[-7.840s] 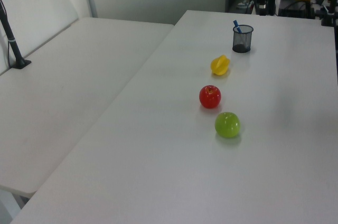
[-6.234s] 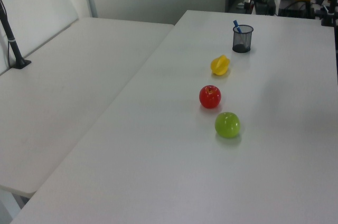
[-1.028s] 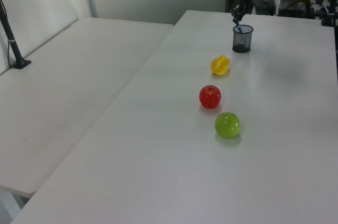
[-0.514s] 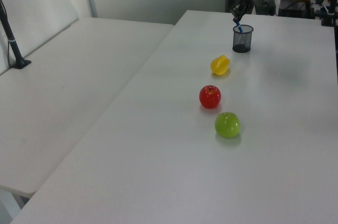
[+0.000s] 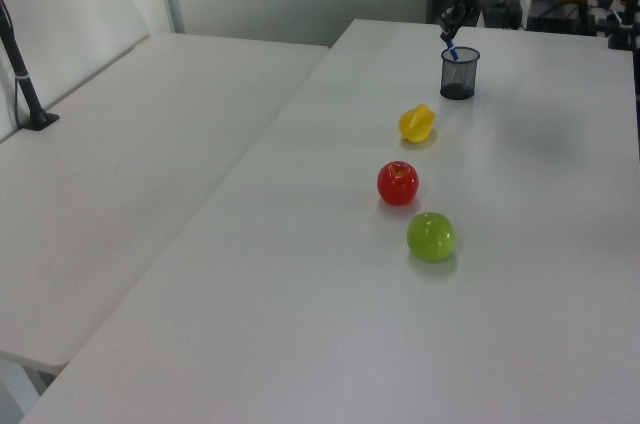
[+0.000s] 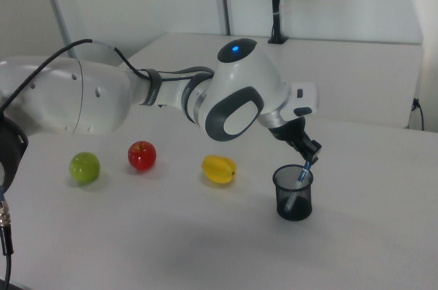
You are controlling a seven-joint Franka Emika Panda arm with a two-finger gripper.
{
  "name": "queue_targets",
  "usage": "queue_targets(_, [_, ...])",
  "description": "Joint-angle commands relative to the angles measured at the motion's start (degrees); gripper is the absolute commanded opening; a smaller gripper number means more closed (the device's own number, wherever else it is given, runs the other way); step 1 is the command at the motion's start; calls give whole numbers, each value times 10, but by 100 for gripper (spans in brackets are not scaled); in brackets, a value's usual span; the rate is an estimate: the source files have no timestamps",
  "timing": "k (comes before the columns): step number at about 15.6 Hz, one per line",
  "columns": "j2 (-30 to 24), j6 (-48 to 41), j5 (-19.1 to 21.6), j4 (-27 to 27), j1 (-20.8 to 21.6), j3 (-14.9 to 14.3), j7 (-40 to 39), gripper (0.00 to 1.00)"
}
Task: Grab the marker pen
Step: 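Lift the marker pen up out of the pen cup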
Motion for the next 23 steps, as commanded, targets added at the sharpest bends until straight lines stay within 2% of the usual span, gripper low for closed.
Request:
queue_targets(1, [-9,15,18,-3,0,-2,-15,4])
queue_targets(5, [-28,15,21,3,-1,-3,-15,2])
queue_targets(8, [-42,14,45,22,-5,-3,-16,2])
queue_targets(18, [-111,4,48,21,-3,-4,-16,2])
queue_targets(23, [-160,-103,48,20,5,-2,-16,2])
